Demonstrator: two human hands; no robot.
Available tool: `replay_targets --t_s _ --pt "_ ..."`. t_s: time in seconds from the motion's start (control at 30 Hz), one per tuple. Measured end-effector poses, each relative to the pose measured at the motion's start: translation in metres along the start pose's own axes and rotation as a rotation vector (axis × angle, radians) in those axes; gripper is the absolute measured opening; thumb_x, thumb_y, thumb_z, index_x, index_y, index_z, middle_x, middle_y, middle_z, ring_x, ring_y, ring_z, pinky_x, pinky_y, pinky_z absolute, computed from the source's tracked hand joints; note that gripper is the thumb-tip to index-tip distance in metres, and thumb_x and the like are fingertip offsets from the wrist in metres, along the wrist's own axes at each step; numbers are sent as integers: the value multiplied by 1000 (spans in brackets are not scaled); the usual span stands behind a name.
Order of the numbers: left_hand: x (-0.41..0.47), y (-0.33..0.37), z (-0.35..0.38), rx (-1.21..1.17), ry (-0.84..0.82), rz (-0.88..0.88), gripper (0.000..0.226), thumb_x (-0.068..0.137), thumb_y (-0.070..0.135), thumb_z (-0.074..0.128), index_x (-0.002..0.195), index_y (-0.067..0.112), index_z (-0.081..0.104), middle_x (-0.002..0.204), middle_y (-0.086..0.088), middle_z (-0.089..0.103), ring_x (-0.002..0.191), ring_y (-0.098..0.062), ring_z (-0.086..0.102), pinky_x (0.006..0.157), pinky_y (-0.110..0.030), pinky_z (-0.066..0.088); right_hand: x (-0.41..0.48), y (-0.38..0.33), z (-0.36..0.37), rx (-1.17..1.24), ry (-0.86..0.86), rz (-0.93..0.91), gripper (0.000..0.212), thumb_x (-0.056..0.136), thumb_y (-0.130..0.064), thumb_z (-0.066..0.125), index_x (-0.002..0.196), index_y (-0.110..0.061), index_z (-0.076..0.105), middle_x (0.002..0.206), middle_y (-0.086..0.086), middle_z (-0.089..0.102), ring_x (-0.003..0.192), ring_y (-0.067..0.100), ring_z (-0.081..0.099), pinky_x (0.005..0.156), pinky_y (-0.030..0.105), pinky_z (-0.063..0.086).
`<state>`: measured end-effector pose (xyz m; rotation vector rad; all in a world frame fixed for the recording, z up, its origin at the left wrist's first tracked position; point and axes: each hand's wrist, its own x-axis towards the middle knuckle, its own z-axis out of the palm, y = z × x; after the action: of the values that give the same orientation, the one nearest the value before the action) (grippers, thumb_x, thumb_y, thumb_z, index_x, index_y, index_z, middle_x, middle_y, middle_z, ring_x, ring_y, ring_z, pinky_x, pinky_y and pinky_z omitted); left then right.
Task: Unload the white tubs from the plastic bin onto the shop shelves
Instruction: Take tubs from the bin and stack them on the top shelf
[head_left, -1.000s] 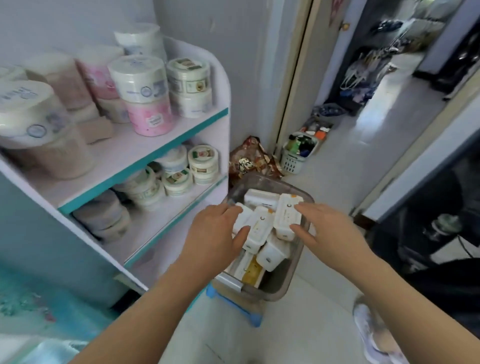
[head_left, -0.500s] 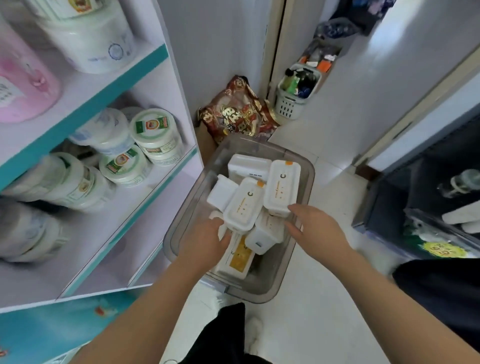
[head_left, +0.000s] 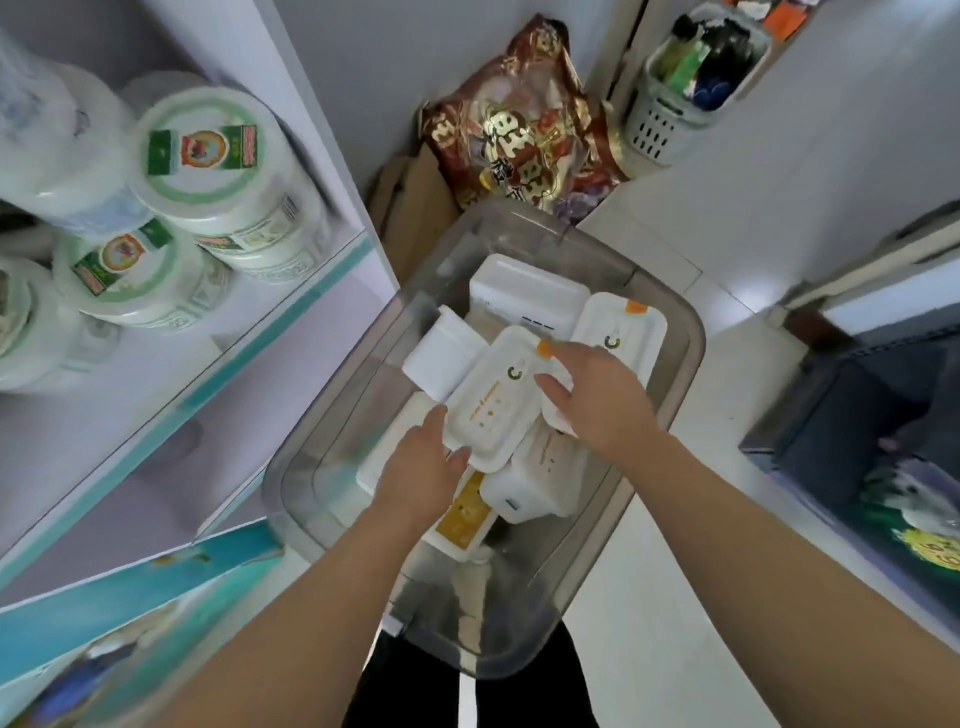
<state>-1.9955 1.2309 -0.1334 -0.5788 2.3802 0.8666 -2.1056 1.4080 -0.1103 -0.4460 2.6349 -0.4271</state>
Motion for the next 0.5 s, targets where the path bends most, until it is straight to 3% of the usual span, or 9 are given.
replay_targets --t_s 0.07,0.13,0.23,0.3,0.37,0.5 --pt "10 2 13 -74 25 -83 60 95 40 51 146 28 24 123 -5 57 107 -20 56 76 -26 40 18 11 9 -77 -20 -51 40 96 -36 47 124 -9 55 118 11 62 108 29 53 95 35 38" --pt "17 4 24 -194 48 -161 60 95 36 53 146 30 21 123 -4 58 103 -22 60 73 -26 44 31 22 18 -121 -33 -96 40 97 -34 48 126 -8 55 125 12 60 122 29 48 108 36 31" --pt "23 5 33 -452 81 -303 52 96 21 53 139 34 25 106 -7 65 77 -23 67 52 -28 52 46 35 30 -197 -53 -185 39 96 -34 48 125 -9 55 129 11 58 134 28 39 115 42 23" --pt "24 6 32 -526 112 -332 48 95 15 50 132 35 29 98 -8 64 73 -26 68 55 -37 58 52 40 34 -259 -70 -230 39 96 -36 47 124 -10 55 127 9 60 135 28 37 116 43 20" --pt "23 4 31 -546 158 -323 47 95 10 45 131 37 30 102 -5 61 75 -26 67 61 -44 59 54 39 33 -315 -88 -259 41 96 -38 44 126 -12 55 122 8 62 133 28 37 117 42 16" --pt "18 -8 20 -521 235 -281 51 99 9 38 135 44 28 116 -5 53 76 -11 57 50 -31 58 54 21 36 -446 -131 -296 43 96 -46 35 123 -17 52 91 5 68 105 27 57 115 41 19"
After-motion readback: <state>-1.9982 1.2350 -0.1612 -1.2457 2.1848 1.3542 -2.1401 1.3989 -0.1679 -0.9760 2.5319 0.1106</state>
